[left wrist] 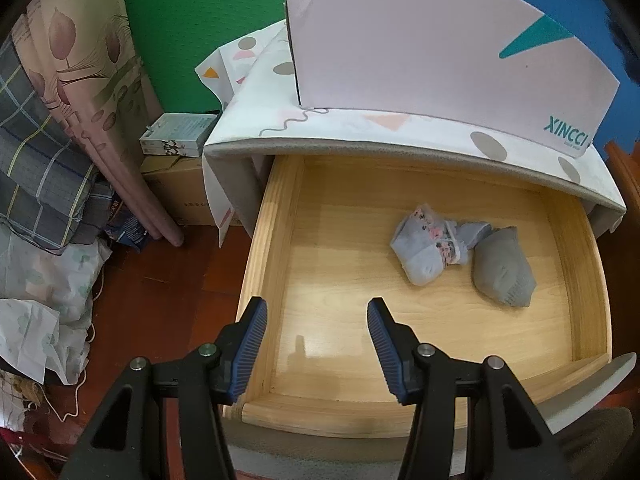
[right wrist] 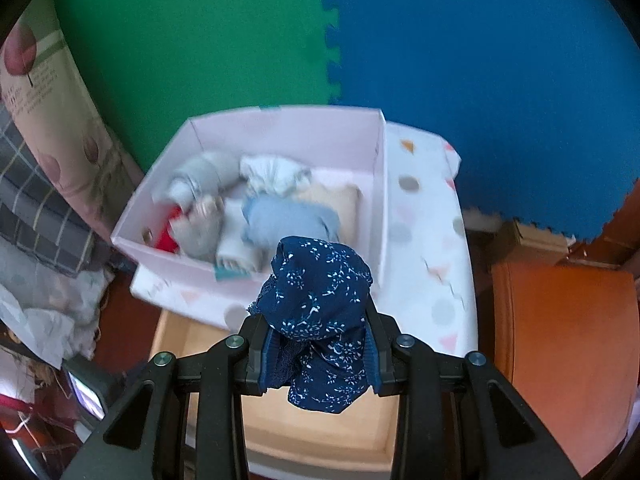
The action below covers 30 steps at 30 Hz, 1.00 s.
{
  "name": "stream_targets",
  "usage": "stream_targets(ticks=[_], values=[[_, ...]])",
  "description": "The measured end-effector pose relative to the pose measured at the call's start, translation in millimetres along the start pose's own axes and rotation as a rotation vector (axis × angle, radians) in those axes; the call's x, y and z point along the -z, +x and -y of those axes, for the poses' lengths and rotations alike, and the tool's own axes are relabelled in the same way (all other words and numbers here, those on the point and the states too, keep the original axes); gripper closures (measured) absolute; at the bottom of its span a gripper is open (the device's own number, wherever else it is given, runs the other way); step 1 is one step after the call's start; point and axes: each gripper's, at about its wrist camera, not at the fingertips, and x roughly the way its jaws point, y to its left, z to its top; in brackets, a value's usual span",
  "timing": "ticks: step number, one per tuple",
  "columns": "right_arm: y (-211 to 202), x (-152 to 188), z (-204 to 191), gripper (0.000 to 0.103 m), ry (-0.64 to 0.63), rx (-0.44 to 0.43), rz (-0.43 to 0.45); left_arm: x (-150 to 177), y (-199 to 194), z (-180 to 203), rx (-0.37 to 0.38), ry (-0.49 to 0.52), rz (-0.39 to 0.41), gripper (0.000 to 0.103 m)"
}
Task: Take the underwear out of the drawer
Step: 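Lift the navy floral underwear with the right tool over the white box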
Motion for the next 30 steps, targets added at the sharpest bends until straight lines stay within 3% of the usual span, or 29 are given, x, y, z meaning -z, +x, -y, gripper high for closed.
stream_targets(ticks=[13, 22, 30], values=[[40, -75, -49, 0.07, -0.029, -0.019, 0.015, 0, -3, -7, 0.031, -0.038, 0.015, 0.05], [91, -84, -87, 0.069, -0.082, -0.019, -0.052, 1, 0, -10, 0.046, -0.05, 0.001, 0.05], [121, -76, -94, 0.063, -0.092, -0.019, -0.109, 1, 1, -15, 0.052, -0.072, 0.001, 0.05]])
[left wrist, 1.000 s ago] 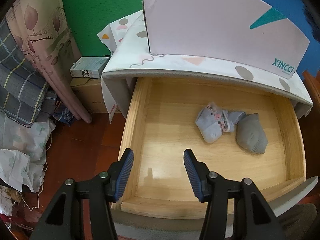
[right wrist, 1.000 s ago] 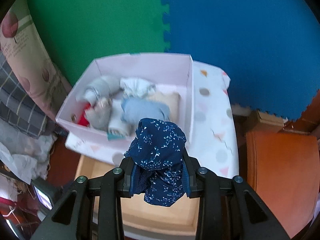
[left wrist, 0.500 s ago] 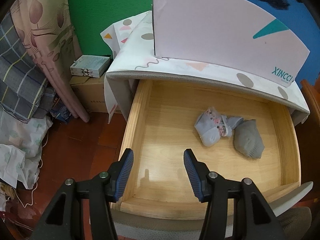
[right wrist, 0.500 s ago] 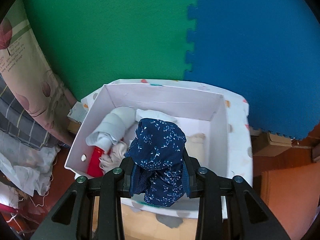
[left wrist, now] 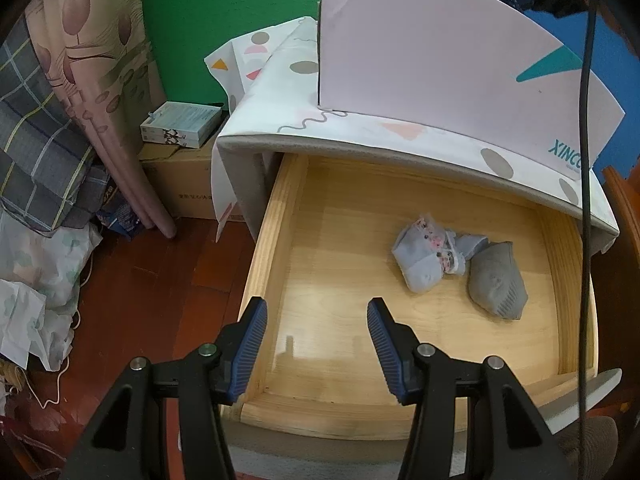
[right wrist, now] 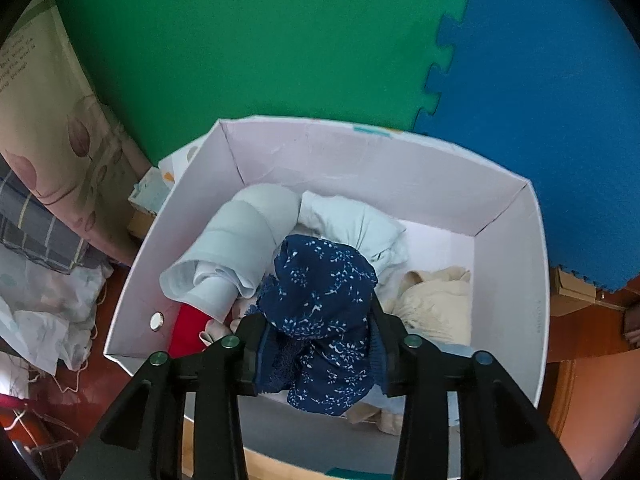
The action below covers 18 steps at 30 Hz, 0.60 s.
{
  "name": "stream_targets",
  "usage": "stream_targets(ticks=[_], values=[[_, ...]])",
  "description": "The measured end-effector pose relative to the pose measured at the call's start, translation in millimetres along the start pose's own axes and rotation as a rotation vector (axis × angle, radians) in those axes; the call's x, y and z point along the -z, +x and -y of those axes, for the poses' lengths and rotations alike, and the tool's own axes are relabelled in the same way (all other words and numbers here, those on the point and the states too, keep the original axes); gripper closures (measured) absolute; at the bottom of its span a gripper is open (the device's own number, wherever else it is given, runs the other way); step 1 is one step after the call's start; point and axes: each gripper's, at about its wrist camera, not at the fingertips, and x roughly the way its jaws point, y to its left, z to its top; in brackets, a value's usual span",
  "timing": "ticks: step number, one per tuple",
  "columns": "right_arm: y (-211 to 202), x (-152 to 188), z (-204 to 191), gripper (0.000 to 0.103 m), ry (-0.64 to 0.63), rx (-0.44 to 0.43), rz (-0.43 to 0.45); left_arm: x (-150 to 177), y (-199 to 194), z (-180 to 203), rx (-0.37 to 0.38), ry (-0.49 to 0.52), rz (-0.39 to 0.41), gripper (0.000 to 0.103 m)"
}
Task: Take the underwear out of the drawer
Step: 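Lift the navy floral underwear with the right tool over the white box, then open the right tool to release the navy underwear into the box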
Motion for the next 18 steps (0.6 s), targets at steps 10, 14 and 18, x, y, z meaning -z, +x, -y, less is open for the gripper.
stream_targets(ticks=[10, 14, 18], values=[[-21, 14, 6, 0.053, -0.006, -0.014, 0.036, 0, 3, 0, -0.011, 0.003, -0.014, 0.05], [-33, 29, 14, 0.052, 0.013, -0.058, 0.05, 0, 3, 0, -0.012, 0.004, -0.017, 0.05], [-45, 43, 23, 0.052, 0.015, -0.065, 0.068, 1, 5, 0, -0.021, 0.007, -0.023, 0.05]])
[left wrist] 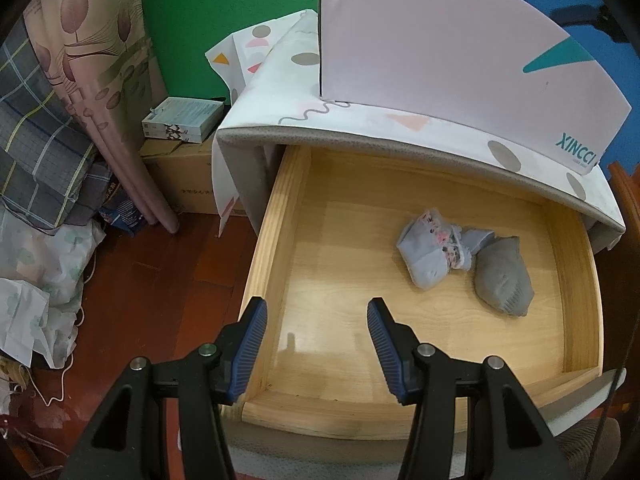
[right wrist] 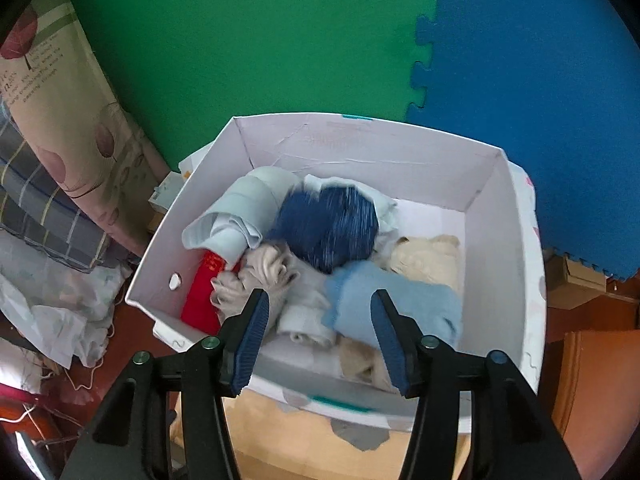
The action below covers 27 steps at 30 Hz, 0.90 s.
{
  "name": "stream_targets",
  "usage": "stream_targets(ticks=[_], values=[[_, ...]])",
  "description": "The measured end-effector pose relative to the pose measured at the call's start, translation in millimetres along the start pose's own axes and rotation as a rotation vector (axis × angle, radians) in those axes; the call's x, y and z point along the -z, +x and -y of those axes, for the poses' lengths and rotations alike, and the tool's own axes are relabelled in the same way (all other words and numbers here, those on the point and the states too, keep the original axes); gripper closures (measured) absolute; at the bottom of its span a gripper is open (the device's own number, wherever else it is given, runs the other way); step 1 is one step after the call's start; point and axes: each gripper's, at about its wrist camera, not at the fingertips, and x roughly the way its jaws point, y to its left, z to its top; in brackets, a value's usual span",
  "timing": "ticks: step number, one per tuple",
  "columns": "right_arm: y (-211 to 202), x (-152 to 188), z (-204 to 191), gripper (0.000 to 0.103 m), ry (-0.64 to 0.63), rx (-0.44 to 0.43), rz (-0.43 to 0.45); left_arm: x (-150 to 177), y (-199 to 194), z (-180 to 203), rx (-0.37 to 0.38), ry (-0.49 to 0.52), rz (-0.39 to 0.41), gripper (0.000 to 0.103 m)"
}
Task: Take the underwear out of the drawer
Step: 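Open the right tool to release the navy underwear into the box, then lower the right tool onto the grey knit sock and close on it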
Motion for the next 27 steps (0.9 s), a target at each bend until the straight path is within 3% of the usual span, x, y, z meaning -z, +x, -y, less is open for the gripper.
stream_targets(ticks=[9, 14, 21, 24, 27], values=[[-26, 66, 10, 0.052, -0.096, -0.023, 0.011, 1, 2, -3, -0.023, -0.019, -0.01, 0.05], [-24, 111, 17, 0.052, -0.129, -0.053, -0.04, 1, 3, -2, -0.029, -0.021, -0.011, 0.05], [31, 168, 27, 0.051, -0.15, -0.043, -0.186, 1, 1, -7, -0.02, -0.045, -0.008, 0.05], [61, 183, 29, 0.038, -0.144, -0.051, -0.226, 1, 1, -9, -0.018, -0.057, -0.008, 0.05], [88, 188, 28, 0.034, -0.156, -0.037, -0.254, 1, 1, -10, -0.012, -0.067, -0.01, 0.05]])
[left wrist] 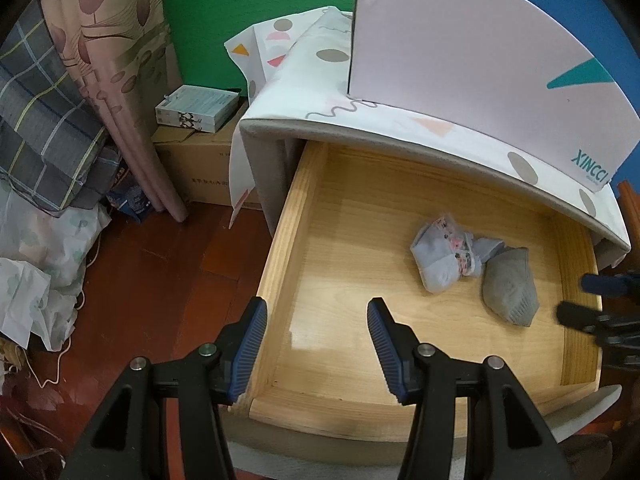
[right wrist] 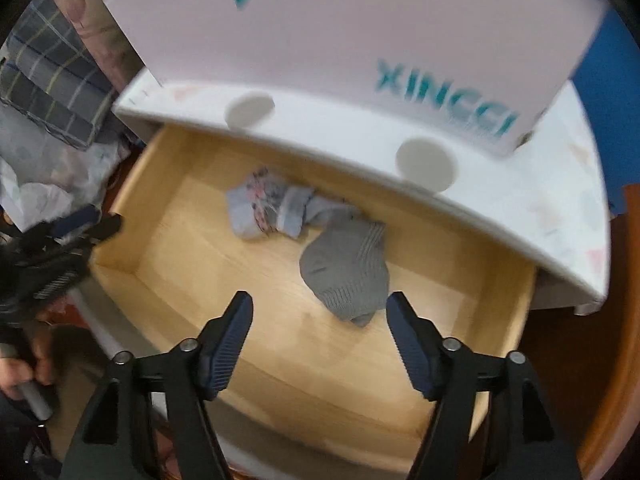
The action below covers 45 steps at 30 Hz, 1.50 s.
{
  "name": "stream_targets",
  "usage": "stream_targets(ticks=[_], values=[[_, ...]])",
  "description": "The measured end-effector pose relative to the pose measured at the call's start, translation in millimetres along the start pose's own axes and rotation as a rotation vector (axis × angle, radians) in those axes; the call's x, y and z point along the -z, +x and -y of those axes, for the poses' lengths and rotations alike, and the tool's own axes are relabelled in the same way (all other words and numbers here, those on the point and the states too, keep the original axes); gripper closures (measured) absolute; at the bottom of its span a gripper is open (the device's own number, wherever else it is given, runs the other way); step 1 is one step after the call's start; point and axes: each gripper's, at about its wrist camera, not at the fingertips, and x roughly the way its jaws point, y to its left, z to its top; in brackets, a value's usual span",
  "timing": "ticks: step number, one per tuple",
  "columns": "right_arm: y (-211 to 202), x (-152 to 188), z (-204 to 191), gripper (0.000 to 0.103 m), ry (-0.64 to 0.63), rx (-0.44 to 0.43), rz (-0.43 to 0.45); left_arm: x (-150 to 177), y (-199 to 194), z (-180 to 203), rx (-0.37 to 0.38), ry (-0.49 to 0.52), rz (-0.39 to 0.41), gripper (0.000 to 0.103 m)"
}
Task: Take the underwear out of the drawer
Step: 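Lower the right tool onto the grey knit sock and close on it, then move the left tool over the drawer toward the pale floral sock while the right tool holds the grey sock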
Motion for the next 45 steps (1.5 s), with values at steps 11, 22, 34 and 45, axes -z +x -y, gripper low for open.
stream_targets(ticks=[11, 22, 34, 45], values=[[60, -23, -10, 0.029, -0.141, 0.074, -0.054, -1, 1, -7, 0.031, -0.031, -0.006, 0.05], [89, -26, -20, 0.028, -0.231, 0.137, -0.087, -1, 2, -8, 0.042, -0.04, -0.014, 0.05], [93, -20, -15, 0.043, -0.226, 0.122, -0.136, -1, 5, -6, 0.035, -0.039, -0.028, 0.05], [91, 11, -13, 0.05, -0.248, 0.115, -0.251, 0, 6, -7, 0.035, -0.036, -0.03, 0.05]])
